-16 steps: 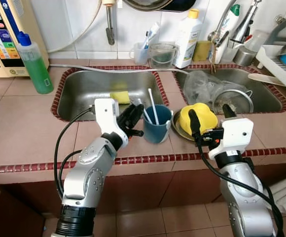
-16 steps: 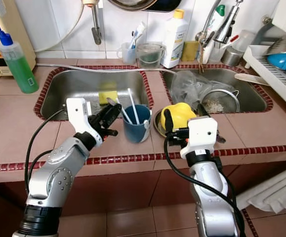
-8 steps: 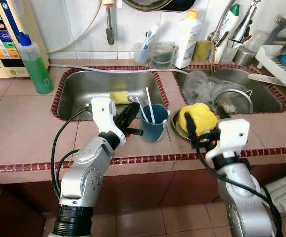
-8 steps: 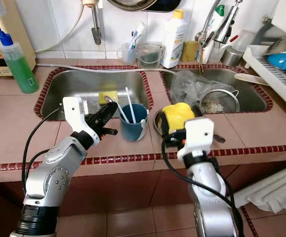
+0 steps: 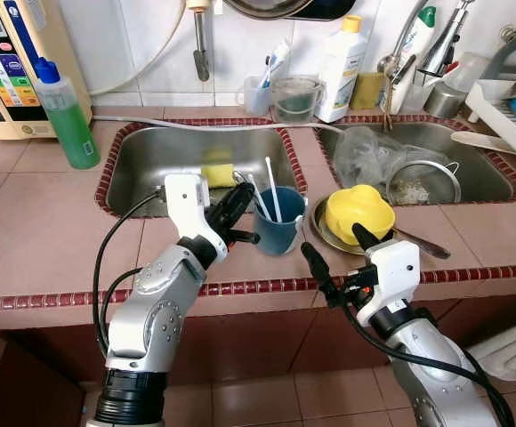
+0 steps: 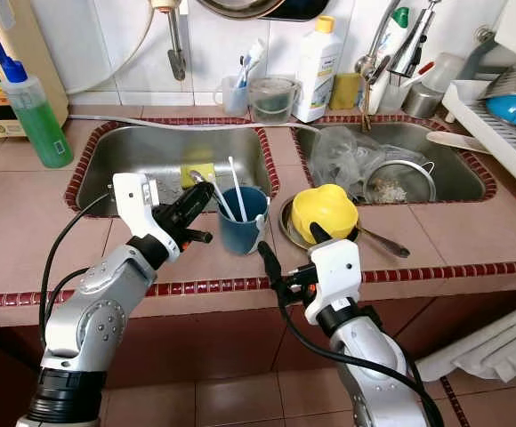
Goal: Kitchen organization
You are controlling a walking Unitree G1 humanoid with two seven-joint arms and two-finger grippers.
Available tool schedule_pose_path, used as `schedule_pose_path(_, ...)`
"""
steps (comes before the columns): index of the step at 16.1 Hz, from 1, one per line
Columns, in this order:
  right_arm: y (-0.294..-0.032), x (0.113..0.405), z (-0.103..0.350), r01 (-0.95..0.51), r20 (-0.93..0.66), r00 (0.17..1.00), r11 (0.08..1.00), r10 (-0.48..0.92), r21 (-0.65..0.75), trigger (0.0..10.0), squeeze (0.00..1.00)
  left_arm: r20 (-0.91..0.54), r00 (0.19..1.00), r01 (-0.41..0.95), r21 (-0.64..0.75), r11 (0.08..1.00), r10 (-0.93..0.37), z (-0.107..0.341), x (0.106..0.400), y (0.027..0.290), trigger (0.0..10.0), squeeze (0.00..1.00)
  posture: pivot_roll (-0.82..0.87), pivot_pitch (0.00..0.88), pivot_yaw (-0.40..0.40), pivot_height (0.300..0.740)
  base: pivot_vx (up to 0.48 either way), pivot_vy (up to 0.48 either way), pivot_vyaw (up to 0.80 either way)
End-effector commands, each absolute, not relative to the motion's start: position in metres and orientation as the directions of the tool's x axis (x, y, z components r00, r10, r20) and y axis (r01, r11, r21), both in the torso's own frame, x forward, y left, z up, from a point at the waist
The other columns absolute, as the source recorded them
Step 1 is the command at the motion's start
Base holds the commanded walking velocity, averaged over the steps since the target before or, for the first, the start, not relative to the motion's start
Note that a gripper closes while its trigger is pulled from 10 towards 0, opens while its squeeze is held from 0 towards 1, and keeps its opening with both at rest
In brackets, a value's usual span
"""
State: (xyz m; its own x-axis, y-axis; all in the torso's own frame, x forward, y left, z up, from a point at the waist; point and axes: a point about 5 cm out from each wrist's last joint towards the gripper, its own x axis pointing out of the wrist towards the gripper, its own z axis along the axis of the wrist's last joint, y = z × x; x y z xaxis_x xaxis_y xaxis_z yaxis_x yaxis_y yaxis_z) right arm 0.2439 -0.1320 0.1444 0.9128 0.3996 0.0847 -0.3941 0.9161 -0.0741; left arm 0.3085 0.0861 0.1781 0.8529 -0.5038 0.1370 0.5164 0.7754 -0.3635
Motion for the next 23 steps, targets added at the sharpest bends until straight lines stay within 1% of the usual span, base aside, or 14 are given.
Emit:
schedule_pose_path(1,-0.131,0.243,0.149,-0.404,0.097,0.907,0.912,0.41,-0.077,10.0,0.0,0.198,0.822,0.569,-0.338,0.75,-0.534,0.194,0.308,0.082,0.0,0.0,-0.09,0.029,0.035,0.74,0.0,0.0,0.0)
schedule_pose_path(6,-0.129,0.245,0.152,-0.429,0.098,0.895,0.9,0.435,-0.073,10.0,0.0,0.256,0.778,0.629,-0.314,0.712,-0.574,0.209,0.308,0.082,0.0,0.0,-0.09,0.024,0.031,0.74,0.0,0.0,0.0)
schedule_pose_path(9,-0.129,0.246,0.152,-0.435,0.1,0.892,0.897,0.441,-0.075,10.0,0.0,0.255,0.773,0.635,-0.307,0.709,-0.582,0.212,0.309,0.083,0.0,0.0,-0.09,0.019,0.03,0.74,0.0,0.0,0.0)
schedule_pose_path(10,-0.128,0.246,0.153,-0.438,0.102,0.89,0.896,0.444,-0.076,10.0,0.0,0.252,0.766,0.643,-0.299,0.705,-0.591,0.213,0.309,0.083,5.5,0.0,-0.09,0.016,0.03,0.74,0.0,0.0,0.0)
schedule_pose_path(11,-0.128,0.246,0.153,-0.441,0.104,0.889,0.894,0.447,-0.076,10.0,0.0,0.247,0.758,0.652,-0.283,0.704,-0.603,0.214,0.309,0.083,10.0,0.0,-0.09,0.014,0.029,0.74,0.0,0.0,0.0)
schedule_pose_path(14,-0.127,0.247,0.154,-0.449,0.109,0.884,0.89,0.455,-0.079,10.0,0.0,0.229,0.748,0.663,-0.226,0.714,-0.623,0.219,0.313,0.089,10.0,0.0,-0.09,0.013,0.028,0.74,0.0,0.0,0.0)
schedule_pose_path(19,-0.126,0.25,0.156,-0.447,0.12,0.883,0.891,0.454,-0.08,10.0,0.0,0.257,0.758,0.65,-0.219,0.727,-0.6,0.233,0.323,0.107,10.0,0.0,-0.09,0.012,0.03,0.74,0.0,0.0,0.0)
schedule_pose_path(21,-0.126,0.251,0.157,-0.445,0.127,0.883,0.892,0.451,-0.077,10.0,0.0,0.284,0.77,0.634,-0.242,0.734,-0.572,0.242,0.329,0.12,10.0,0.0,-0.09,0.014,0.034,0.74,0.0,0.0,0.0)
schedule_pose_path(23,-0.126,0.252,0.158,-0.443,0.133,0.884,0.894,0.449,-0.075,10.0,0.0,0.288,0.776,0.625,-0.224,0.748,-0.562,0.247,0.332,0.126,10.0,0.0,-0.09,0.016,0.033,0.74,0.0,0.0,0.0)
